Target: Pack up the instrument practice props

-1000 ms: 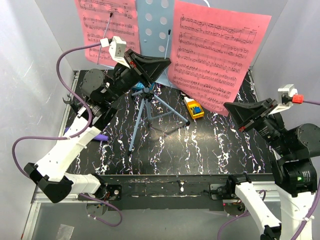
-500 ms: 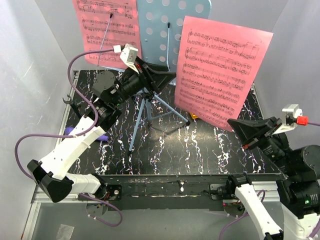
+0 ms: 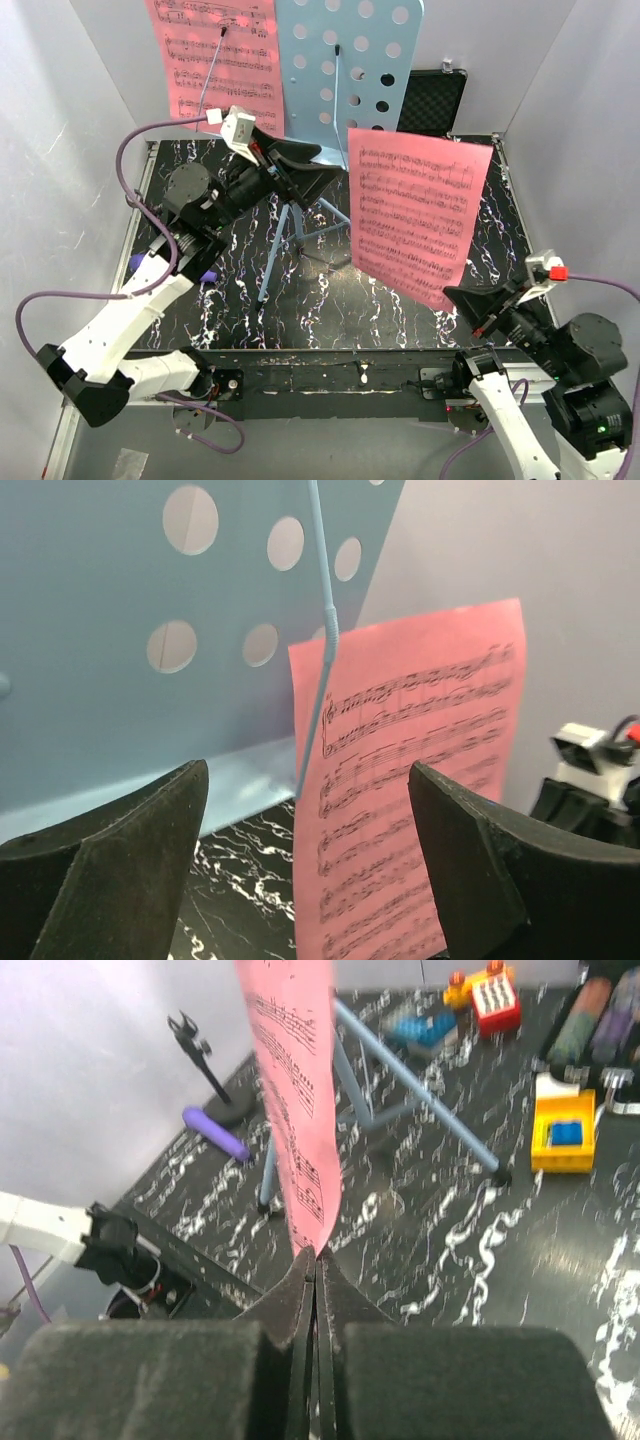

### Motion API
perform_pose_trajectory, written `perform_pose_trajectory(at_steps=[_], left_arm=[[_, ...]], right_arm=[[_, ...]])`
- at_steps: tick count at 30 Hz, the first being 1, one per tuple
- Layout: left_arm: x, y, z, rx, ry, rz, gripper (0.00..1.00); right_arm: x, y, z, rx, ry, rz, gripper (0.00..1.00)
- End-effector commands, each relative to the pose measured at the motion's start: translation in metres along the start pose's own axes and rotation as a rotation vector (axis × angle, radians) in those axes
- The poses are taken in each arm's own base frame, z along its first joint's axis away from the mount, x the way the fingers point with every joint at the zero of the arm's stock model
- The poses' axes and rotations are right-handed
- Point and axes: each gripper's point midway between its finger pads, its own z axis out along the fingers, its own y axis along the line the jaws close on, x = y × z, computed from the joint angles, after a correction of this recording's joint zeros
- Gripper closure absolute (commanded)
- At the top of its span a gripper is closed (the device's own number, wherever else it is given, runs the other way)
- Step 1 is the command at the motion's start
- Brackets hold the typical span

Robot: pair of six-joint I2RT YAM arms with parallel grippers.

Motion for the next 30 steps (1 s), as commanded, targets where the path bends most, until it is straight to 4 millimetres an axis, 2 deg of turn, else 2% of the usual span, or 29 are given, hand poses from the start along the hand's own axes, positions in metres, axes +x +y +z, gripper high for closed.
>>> perform_pose_trajectory(at_steps=[1,8,13,19,22,26,28,30], left_arm=[[-0.009,-0.011,-0.028,-0.013,-0.025,-0.024,0.18],[0.019,-0.005,-0.075,-0.103,0.003,-0.087,0.17],[0.048,0.008,-0.108,-0.191,0.040,-0.141,0.17],[0.066,0.015,-0.122,-0.233,0.052,-0.193,0.16],[0.075,0.017,-0.121,-0.234,0.076,-0.211,0.16],[0.083,0.020,-0.117,-0.232,0.087,-0.230,0.16],[0.087,0.021,-0.115,-0.221,0.087,-0.237,0.15],[0.084,0.019,-0.108,-0.192,0.064,-0.235,0.15]], right_arm=[[0.041,-0.010,0.003,-0.002,0.103,0.073,0.99],[0.078,-0.024,0.015,0.008,0.187,0.169,0.99],[0.106,-0.046,0.027,0.095,0.260,0.271,0.99],[0.119,-0.101,0.037,0.435,0.295,0.415,0.99],[0.113,-0.122,0.039,0.569,0.304,0.411,0.99],[0.090,-0.146,0.046,0.677,0.283,0.302,0.99],[0.074,-0.149,0.056,0.665,0.276,0.247,0.99],[0.048,-0.149,0.070,0.642,0.235,0.207,0.99]])
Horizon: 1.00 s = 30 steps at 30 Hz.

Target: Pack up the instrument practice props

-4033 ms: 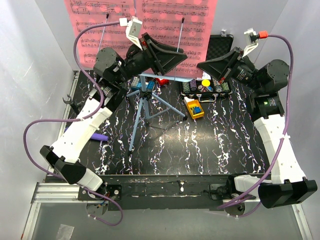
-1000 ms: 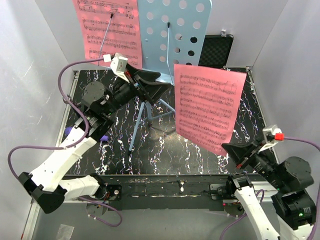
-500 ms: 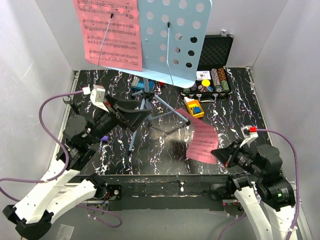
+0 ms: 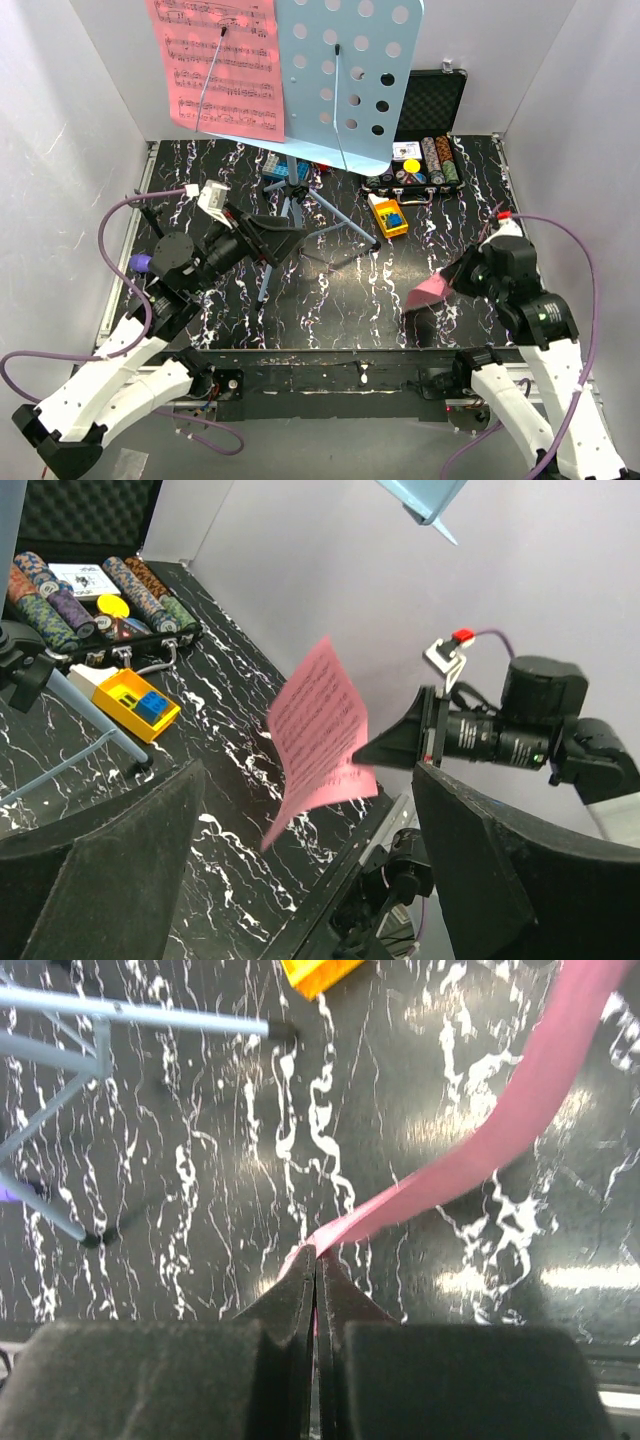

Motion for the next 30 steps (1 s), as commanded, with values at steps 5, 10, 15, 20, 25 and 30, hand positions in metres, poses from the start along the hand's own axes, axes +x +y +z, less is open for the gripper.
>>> perform_pose_trajectory(at_steps=[5,10,15,20,25,30], left_arm=[[-0.001,-0.010,0.019,0.081,-0.008,-0.015,0.15],[-0.001,-0.014,0.023,0.108,-0.005,-0.014,0.15],[0.000,-0.010,0.016,0.098,-0.011,0.027,0.14],[0.010,-0.004,0.009,0.090,-0.008,0.023,0.13],[0.023,0.001,0.010,0.100,0.015,-0.013,0.12],[0.032,0.001,0.012,0.119,0.035,-0.059,0.12]], right_arm=[[-0.159,0.073,-0.025,-0.111,-0.328,-0.133,0.99],[-0.241,0.123,-0.025,-0.201,-0.389,-0.189,0.99],[-0.262,0.131,-0.001,-0.236,-0.381,-0.237,0.99],[-0.227,0.090,0.034,-0.222,-0.332,-0.224,0.99],[-0.171,0.037,0.058,-0.157,-0.234,-0.108,0.99],[-0.105,0.009,0.070,-0.105,-0.095,0.033,0.99]])
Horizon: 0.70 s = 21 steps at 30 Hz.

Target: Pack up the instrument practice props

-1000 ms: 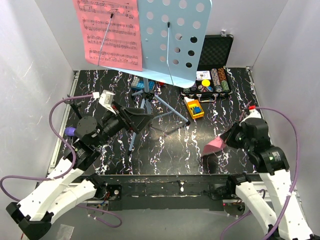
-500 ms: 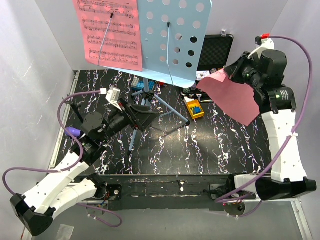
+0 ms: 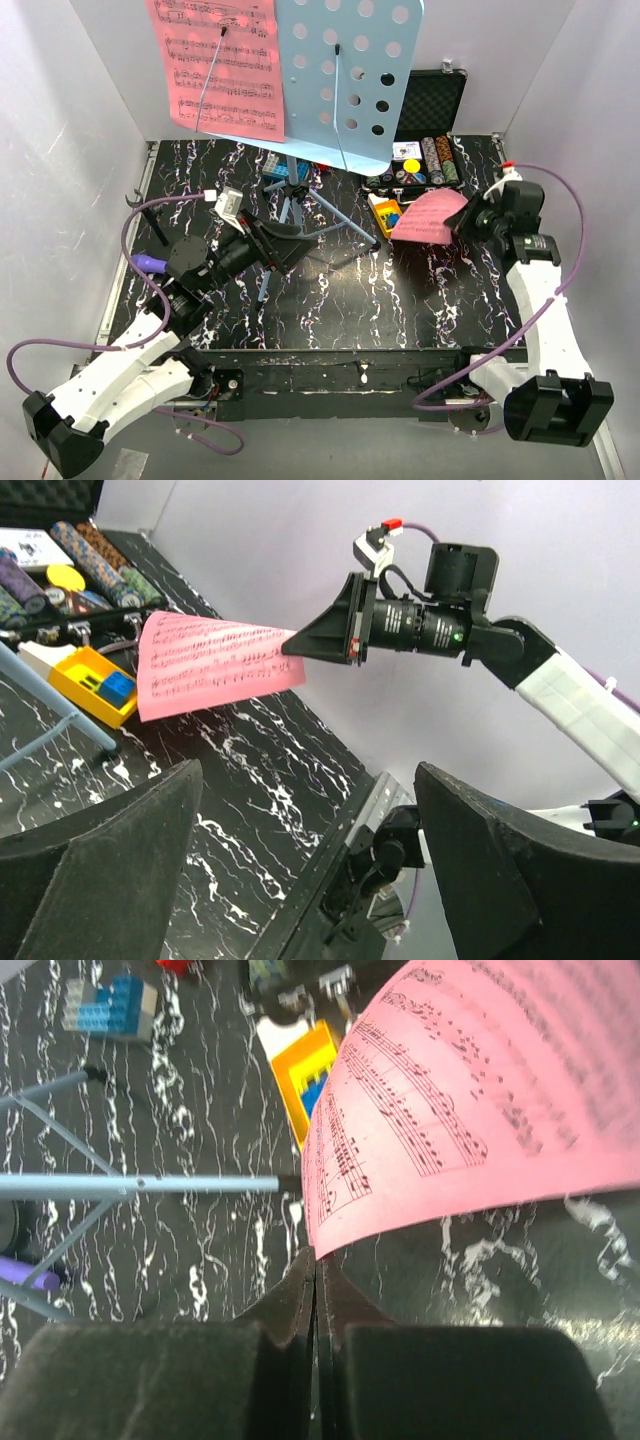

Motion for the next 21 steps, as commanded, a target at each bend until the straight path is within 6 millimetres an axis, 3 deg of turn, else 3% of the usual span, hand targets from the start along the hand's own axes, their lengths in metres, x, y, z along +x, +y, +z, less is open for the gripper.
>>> perform_pose_trajectory(at_steps=[1,9,15,16,21], left_arm=[[0.002,-0.005,0.001,0.037,0.003,-0.030,0.12],[0.018,0.003,0.004,0.037,0.025,-0.104,0.12],[0.023,0.006,0.004,0.025,0.043,-0.104,0.12],[0.024,0.008,0.003,0.019,0.043,-0.102,0.12],[0.030,0.012,0.003,0.012,0.055,-0.113,0.13]], right_arm=[[0.030,0.001,-0.011,-0.028,0.009,0.085,0.99],[0.098,-0.067,-0.010,0.292,0.179,0.226,0.99],[0.113,-0.086,-0.005,0.371,0.233,0.322,0.99],[0.114,-0.088,-0.006,0.378,0.227,0.319,0.96],[0.109,-0.091,-0.016,0.406,0.190,0.305,0.54]])
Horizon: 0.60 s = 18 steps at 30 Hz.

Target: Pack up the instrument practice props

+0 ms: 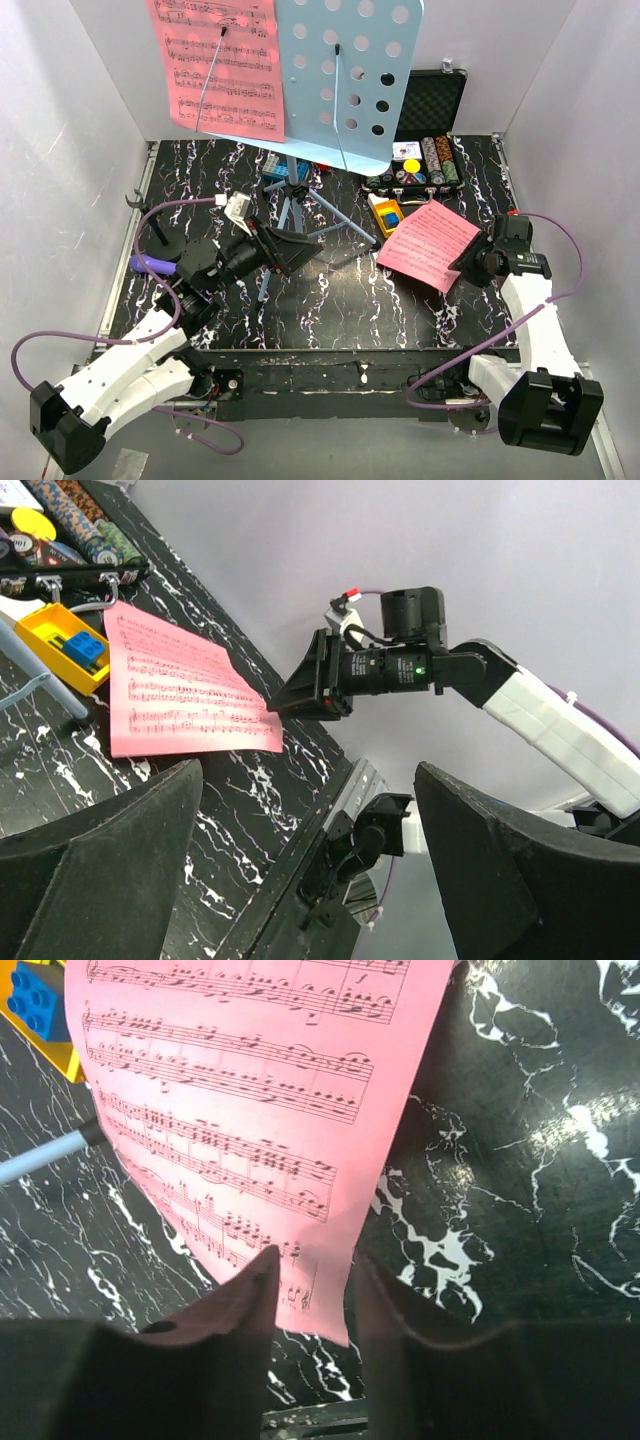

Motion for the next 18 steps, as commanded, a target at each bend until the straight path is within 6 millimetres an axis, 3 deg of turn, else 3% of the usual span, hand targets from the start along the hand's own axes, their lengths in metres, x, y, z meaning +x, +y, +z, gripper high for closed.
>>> perform_pose_trajectory(at_steps=[1,4,10,13,18], left_arm=[[0.005,0.001,-0.003,0.007,0.007,-0.005,0.12],[0.008,0.003,-0.004,0.001,0.020,-0.009,0.12],[0.011,0.008,-0.006,-0.012,0.020,-0.010,0.13],[0.016,0.011,-0.005,-0.018,0.032,-0.029,0.12],[0.023,0.015,-0.007,-0.032,0.057,-0.046,0.13]], right_arm=[[-0.008,-0.004,-0.012,0.026,-0.056,0.006,0.48],[-0.011,-0.002,-0.022,0.024,-0.065,0.005,0.38],[-0.023,0.018,-0.045,-0.076,-0.159,-0.024,0.37],[-0.019,0.041,-0.034,-0.190,-0.144,-0.014,0.41],[0.000,0.064,0.012,-0.173,-0.022,-0.076,0.42]])
